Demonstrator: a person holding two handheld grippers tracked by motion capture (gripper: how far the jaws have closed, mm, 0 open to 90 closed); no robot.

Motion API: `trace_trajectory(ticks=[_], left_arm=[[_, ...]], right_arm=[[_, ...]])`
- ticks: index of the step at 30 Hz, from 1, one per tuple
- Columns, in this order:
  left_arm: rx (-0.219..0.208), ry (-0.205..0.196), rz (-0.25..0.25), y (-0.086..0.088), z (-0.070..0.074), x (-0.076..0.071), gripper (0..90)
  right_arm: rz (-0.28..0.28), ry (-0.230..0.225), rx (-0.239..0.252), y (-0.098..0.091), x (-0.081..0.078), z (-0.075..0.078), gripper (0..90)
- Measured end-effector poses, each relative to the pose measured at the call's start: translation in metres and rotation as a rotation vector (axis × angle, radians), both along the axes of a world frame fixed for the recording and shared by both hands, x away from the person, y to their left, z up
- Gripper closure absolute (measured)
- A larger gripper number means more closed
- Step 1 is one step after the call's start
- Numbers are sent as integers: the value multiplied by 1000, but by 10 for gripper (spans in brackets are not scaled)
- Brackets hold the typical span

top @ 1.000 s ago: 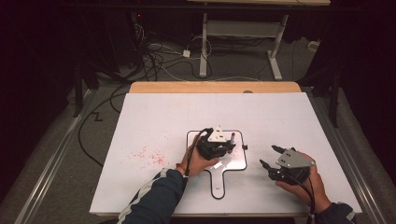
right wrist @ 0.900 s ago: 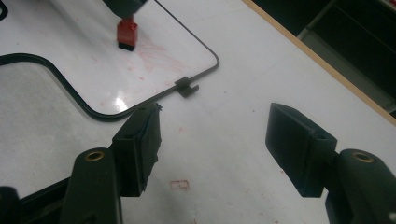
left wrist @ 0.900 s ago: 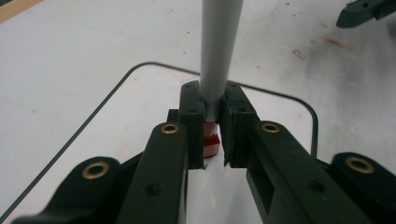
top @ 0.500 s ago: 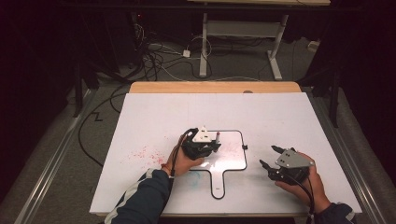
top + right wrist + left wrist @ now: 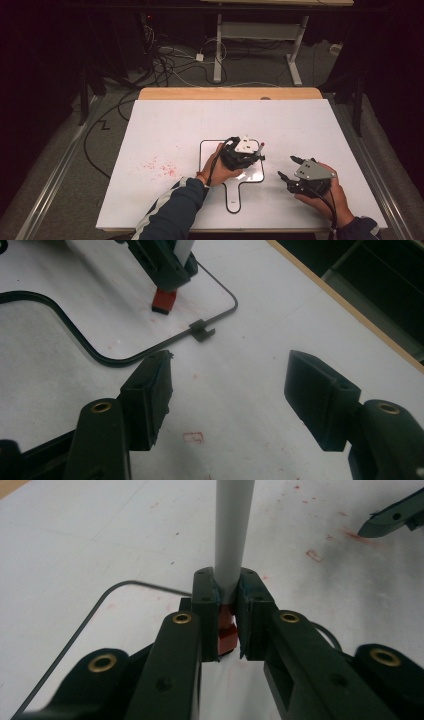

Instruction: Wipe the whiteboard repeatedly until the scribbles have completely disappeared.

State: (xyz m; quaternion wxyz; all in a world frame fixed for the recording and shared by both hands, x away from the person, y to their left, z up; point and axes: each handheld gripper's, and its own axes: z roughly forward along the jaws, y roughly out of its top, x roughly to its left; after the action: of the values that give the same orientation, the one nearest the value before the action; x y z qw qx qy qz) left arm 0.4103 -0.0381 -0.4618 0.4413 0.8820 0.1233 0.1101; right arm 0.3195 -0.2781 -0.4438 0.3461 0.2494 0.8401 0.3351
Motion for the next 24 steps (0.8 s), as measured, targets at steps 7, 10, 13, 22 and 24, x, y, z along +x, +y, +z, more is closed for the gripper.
trace_trajectory(ticks=[7,10,13,22,24], left_arm=[[26,-18,28,12,1,6,787],[15,-2,56,26,0,10,787],[8,6,80,40,-1,12,787],[-3,17,113,68,-4,12,785],[-8,16,118,68,-6,10,783]], right_arm=[[-2,-6,-5,-1,-1,1,364],[-4,-7,-6,-2,-1,1,364],[-8,-7,-8,-2,-2,1,364],[-8,-8,-14,-1,-2,1,364],[-10,-7,-13,-1,-2,0,364]])
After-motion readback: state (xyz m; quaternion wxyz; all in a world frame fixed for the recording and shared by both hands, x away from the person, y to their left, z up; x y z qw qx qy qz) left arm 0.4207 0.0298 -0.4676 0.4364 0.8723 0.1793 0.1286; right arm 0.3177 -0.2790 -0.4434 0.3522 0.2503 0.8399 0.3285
